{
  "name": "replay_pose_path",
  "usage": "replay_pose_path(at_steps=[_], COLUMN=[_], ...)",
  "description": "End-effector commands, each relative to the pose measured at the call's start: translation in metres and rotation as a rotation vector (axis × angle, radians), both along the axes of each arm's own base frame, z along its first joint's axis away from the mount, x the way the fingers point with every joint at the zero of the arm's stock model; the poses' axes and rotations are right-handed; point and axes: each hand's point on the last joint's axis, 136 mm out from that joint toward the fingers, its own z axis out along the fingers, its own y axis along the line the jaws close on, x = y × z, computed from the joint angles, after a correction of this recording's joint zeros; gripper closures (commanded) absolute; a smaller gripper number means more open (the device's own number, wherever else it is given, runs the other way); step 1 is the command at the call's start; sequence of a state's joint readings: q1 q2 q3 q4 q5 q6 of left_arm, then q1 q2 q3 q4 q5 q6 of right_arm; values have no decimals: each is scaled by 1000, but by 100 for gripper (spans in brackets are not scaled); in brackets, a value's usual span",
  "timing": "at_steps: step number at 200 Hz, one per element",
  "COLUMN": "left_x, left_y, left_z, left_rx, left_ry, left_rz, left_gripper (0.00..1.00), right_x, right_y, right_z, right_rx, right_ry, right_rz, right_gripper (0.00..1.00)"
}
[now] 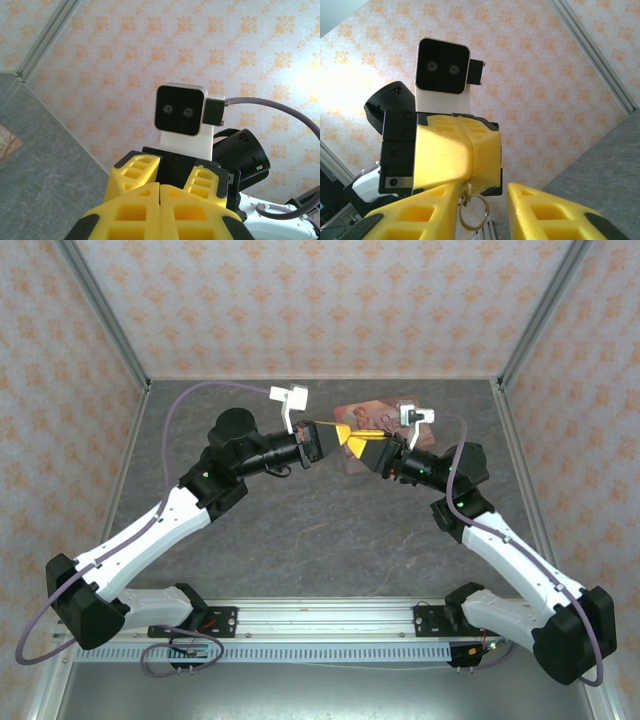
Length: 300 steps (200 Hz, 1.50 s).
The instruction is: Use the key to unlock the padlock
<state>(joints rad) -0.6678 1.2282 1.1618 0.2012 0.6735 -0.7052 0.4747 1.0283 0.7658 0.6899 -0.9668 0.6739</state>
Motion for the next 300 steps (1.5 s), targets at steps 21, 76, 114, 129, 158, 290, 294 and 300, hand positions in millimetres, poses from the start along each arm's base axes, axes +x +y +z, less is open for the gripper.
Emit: replay_pose_path(at_steps=[21, 76, 114, 129, 158, 290, 294, 300], left_x=[-9, -6, 0, 3, 18, 155, 158, 162], left_y=[-2, -2, 5, 9, 23, 38, 35, 32], left_z=[10, 6, 4, 3, -10, -236, -240, -247], left_rx=[-15, -8, 14, 32, 95, 420, 425, 434], left_ry=[-55, -44, -36, -29, 14, 618, 626, 641], left_rz=[-29, -15, 42, 73, 173, 423, 416, 409], left_gripper=[100, 100, 84, 64, 38, 7, 7, 7], right_x=[-10, -12, -9, -7, -1, 0, -1, -1], right_y=[2, 6, 2, -2, -16, -104, -104, -105], right_z=[21, 16, 7, -1, -30, -124, -125, -127], right_rx=[25, 14, -23, -53, -174, -498, -501, -507], right_ry=[-76, -65, -49, -33, 17, 255, 258, 264], right_rz=[40, 54, -1, -39, -164, -628, -630, -632], right_gripper=[75, 94, 100, 100, 100, 100, 100, 100])
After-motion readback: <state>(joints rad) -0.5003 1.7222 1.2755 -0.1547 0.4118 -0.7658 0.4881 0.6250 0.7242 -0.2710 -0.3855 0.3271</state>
